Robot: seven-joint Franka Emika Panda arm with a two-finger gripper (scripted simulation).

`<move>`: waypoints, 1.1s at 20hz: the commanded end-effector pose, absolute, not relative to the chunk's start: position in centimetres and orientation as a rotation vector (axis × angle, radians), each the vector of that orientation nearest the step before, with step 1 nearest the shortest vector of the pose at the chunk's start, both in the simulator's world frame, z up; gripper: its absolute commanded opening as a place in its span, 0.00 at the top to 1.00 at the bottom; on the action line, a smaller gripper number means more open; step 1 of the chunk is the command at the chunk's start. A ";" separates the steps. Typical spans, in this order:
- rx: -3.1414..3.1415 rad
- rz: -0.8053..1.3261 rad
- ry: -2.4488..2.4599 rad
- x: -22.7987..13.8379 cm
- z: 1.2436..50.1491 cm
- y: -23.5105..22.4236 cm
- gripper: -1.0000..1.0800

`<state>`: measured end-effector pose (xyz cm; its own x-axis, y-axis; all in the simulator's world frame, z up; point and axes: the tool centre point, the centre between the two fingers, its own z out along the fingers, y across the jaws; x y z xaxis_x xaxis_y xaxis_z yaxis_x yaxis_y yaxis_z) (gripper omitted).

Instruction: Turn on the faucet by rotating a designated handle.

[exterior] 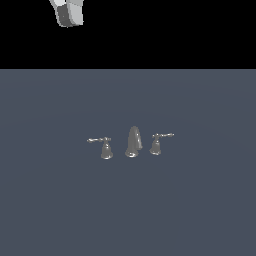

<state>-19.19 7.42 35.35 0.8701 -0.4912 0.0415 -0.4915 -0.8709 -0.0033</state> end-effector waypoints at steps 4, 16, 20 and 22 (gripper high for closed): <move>2.982 0.056 -0.975 -17.2 31.8 8.9 1.00; 2.855 0.037 -1.318 -12.7 24.8 11.3 1.00; 2.810 0.032 -1.416 -11.3 22.8 11.8 1.00; 2.787 0.029 -1.462 -10.6 21.8 11.9 1.00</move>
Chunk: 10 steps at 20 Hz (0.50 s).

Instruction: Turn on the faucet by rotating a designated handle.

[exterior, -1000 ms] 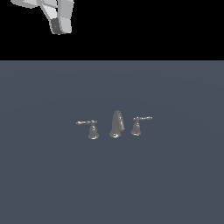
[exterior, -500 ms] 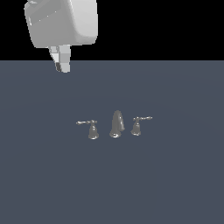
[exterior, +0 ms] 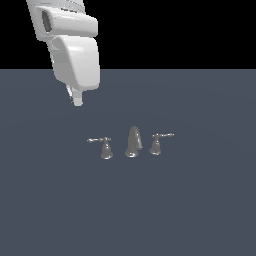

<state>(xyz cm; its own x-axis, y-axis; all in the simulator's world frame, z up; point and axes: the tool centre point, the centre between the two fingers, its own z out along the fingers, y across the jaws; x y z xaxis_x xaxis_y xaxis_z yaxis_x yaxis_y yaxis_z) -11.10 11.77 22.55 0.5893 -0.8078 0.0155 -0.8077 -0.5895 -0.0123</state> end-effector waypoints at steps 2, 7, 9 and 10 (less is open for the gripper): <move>-2.753 -0.027 1.501 -9.9 20.8 12.1 1.00; -2.692 -0.021 1.606 -8.2 18.5 12.4 1.00; -2.667 -0.020 1.648 -7.5 17.6 12.4 1.00; -2.655 -0.019 1.669 -7.2 17.1 12.4 1.00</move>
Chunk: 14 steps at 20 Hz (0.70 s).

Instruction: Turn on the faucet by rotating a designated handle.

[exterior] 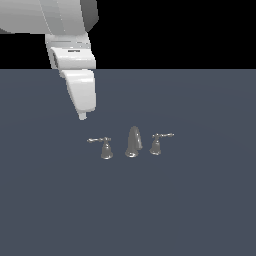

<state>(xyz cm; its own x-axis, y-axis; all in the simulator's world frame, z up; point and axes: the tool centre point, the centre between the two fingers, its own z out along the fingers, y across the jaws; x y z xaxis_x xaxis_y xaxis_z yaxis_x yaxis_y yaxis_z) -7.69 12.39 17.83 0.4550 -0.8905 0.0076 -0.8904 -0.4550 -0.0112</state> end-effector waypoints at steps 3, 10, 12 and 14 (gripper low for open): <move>-2.614 -0.016 1.734 -6.1 15.6 12.5 1.00; -2.509 -0.011 1.889 -3.5 12.0 12.2 1.00; -2.480 -0.009 1.928 -2.8 11.1 12.1 1.00; -2.453 -0.008 1.964 -2.2 10.3 12.0 1.00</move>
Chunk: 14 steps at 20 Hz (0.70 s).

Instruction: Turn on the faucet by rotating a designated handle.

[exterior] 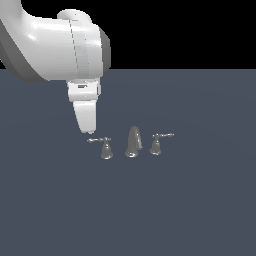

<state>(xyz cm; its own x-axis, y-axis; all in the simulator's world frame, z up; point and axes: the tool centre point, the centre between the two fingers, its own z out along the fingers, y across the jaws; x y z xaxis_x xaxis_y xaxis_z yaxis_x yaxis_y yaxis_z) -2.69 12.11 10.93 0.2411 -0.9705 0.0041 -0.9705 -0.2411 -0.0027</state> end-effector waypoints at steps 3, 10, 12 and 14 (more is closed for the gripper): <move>2.414 0.006 -2.009 -1.3 9.2 11.8 1.00; 2.361 0.002 -2.070 -0.2 7.8 11.5 1.00; 2.357 0.001 -2.076 -0.1 7.7 11.5 1.00; 2.357 0.001 -2.077 -0.1 7.6 11.5 1.00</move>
